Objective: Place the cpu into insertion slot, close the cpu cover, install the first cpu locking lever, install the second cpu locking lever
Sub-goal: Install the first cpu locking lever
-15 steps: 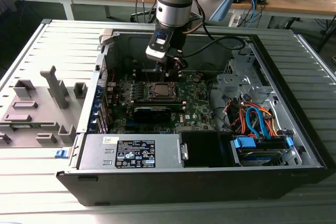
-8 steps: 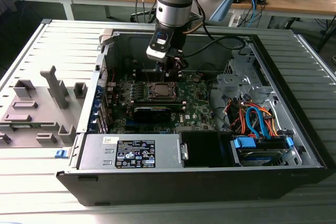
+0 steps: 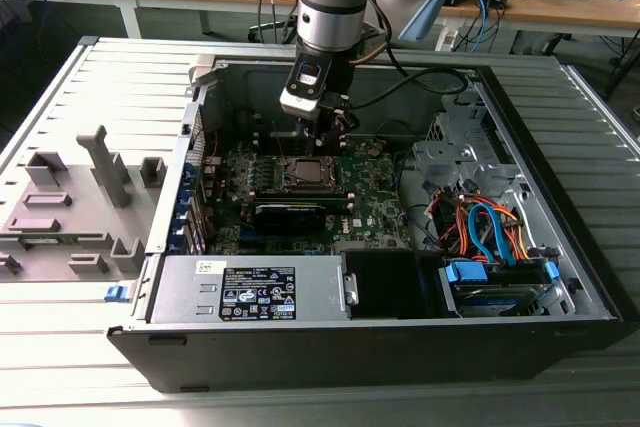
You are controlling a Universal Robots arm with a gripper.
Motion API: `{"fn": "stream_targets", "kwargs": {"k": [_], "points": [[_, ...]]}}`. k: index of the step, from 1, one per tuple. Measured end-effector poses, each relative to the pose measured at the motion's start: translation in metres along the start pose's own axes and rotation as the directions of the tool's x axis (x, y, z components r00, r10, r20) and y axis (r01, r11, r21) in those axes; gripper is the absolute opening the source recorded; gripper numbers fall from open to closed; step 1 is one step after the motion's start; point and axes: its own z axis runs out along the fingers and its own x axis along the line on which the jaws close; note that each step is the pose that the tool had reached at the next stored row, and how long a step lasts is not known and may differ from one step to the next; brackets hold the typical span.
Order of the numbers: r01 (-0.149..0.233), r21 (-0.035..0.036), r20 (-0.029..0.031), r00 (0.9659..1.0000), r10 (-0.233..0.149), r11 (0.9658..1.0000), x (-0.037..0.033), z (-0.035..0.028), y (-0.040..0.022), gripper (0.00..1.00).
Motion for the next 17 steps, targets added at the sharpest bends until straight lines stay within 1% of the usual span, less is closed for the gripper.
{"fn": "stream_targets", "kwargs": {"k": [17], "points": [[0.039,-0.0008,0.0022,0.9992,-0.039,0.9992,0.0,0.0,0.0,0.11]]}}
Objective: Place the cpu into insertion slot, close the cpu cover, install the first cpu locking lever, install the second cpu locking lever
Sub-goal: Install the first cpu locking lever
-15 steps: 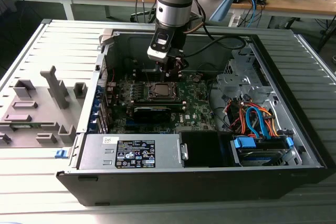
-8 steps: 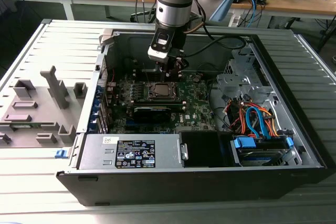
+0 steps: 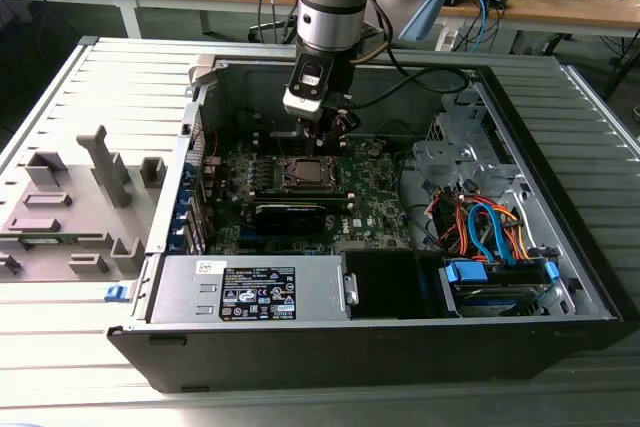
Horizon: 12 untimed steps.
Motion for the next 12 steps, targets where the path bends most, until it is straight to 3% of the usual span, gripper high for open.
{"fn": "stream_targets", "kwargs": {"k": [12], "points": [[0.037,-0.0008,0.002,0.9993,-0.037,0.9993,0.0,0.0,0.0,0.11]]}}
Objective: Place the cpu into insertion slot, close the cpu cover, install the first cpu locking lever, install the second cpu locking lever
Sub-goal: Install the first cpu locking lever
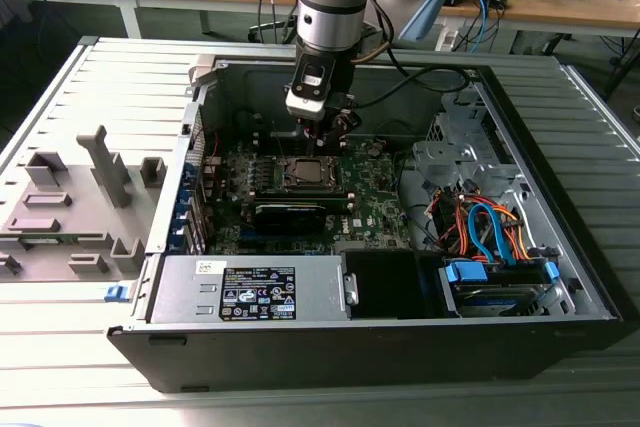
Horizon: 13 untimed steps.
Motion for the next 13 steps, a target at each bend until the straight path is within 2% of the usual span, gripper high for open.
{"fn": "stream_targets", "kwargs": {"k": [13], "points": [[0.032,-0.0007,0.0018,0.9995,-0.032,0.9995,0.0,0.0,0.0,0.11]]}}
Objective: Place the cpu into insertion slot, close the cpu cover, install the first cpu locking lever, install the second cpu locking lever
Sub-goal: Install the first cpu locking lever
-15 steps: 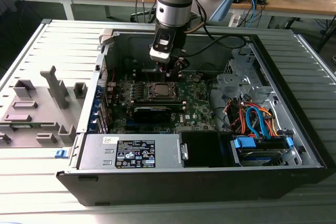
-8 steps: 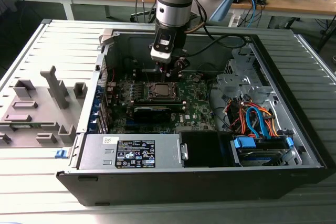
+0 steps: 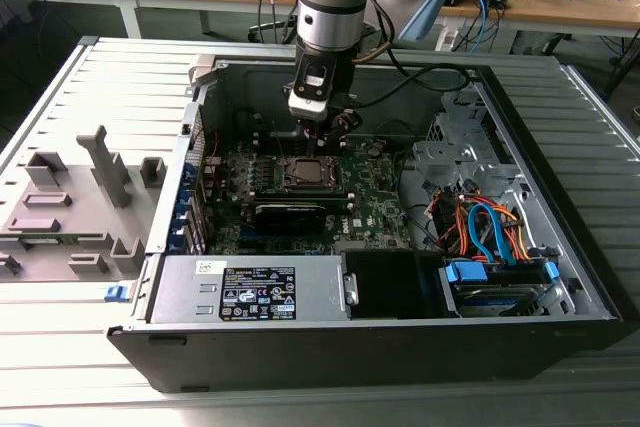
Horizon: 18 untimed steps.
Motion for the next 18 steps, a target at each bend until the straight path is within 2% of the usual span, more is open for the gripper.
{"fn": "stream_targets", "kwargs": {"k": [18], "points": [[0.043,-0.0009,0.0023,0.9991,-0.043,0.9991,0.0,0.0,0.0,0.11]]}}
